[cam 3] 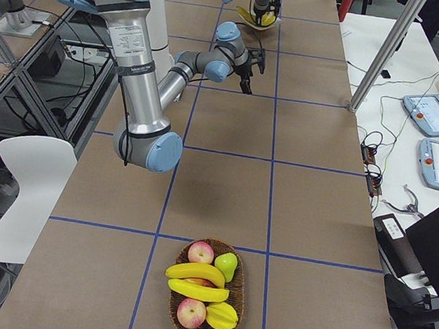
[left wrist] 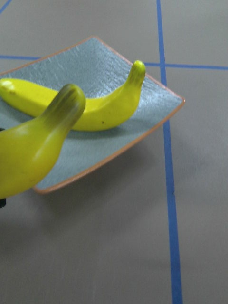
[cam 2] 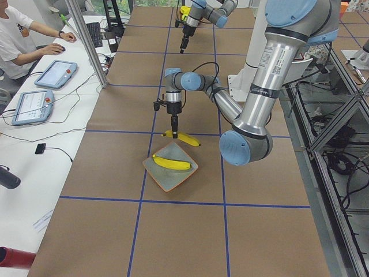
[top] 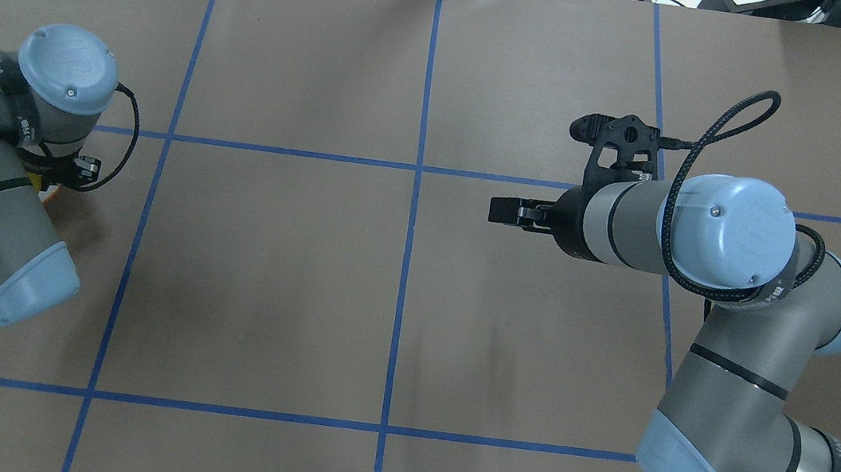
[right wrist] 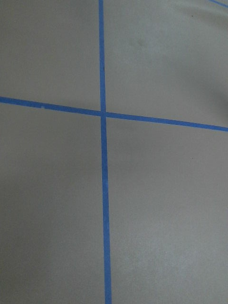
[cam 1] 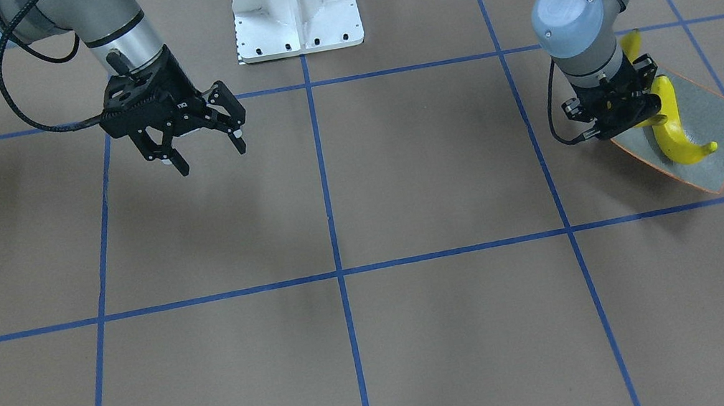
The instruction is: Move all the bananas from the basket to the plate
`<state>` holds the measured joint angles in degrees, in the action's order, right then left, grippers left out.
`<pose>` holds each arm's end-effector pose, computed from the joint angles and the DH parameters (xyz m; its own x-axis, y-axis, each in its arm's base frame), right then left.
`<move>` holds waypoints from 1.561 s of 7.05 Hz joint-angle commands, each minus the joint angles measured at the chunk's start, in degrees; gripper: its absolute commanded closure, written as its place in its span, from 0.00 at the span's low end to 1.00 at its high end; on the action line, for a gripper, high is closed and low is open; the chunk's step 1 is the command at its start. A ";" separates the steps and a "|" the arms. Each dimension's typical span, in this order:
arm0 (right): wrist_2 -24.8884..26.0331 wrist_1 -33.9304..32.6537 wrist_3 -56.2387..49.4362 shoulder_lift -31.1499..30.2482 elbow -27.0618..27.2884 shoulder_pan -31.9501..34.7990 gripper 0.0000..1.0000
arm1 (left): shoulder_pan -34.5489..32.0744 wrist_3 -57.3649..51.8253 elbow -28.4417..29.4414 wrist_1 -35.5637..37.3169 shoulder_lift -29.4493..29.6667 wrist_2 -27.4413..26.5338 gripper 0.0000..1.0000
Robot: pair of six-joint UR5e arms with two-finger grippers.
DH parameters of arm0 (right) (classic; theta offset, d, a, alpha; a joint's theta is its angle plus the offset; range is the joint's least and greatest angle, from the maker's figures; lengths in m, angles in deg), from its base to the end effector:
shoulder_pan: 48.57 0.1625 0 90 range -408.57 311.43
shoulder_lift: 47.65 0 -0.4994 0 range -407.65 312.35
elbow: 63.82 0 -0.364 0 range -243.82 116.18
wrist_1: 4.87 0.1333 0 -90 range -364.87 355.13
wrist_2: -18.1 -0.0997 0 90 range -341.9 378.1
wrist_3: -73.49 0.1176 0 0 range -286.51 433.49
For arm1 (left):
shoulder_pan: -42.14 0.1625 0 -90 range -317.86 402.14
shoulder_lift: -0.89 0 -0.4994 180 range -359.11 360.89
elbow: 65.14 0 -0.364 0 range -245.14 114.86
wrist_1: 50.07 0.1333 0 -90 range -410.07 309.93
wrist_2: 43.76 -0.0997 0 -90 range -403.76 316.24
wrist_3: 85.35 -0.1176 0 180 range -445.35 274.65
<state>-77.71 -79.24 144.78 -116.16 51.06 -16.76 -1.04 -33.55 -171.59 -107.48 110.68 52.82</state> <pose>-0.4325 -0.4111 0.3306 0.5217 -0.0519 0.8515 -0.2968 0.9248 0.2382 0.3334 -0.4772 0.5275 0.9890 -0.0856 -0.1207 0.0800 0.9955 -0.0505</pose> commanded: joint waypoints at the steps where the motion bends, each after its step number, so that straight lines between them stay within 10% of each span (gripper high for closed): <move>1: -0.09 0.01 -0.09 0.04 -0.10 0.09 0.00 | -1.99 -0.56 5.26 -1.20 -0.10 -3.74 1.00; 4: 0.00 0.01 -0.01 0.22 0.08 0.17 0.00 | -3.58 -0.56 10.28 -4.63 0.25 -4.29 1.00; 6: -0.09 0.01 -0.01 0.31 0.16 0.26 0.00 | -3.67 -0.39 10.29 -4.73 0.34 -4.29 0.04; 11: -2.36 -0.16 -0.09 -5.80 4.79 4.99 0.00 | -6.13 -0.56 9.50 -9.98 3.58 -3.41 0.00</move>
<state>-78.91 -79.30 144.68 -118.03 53.09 -13.93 -6.63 -34.09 -161.88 -115.11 113.18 49.06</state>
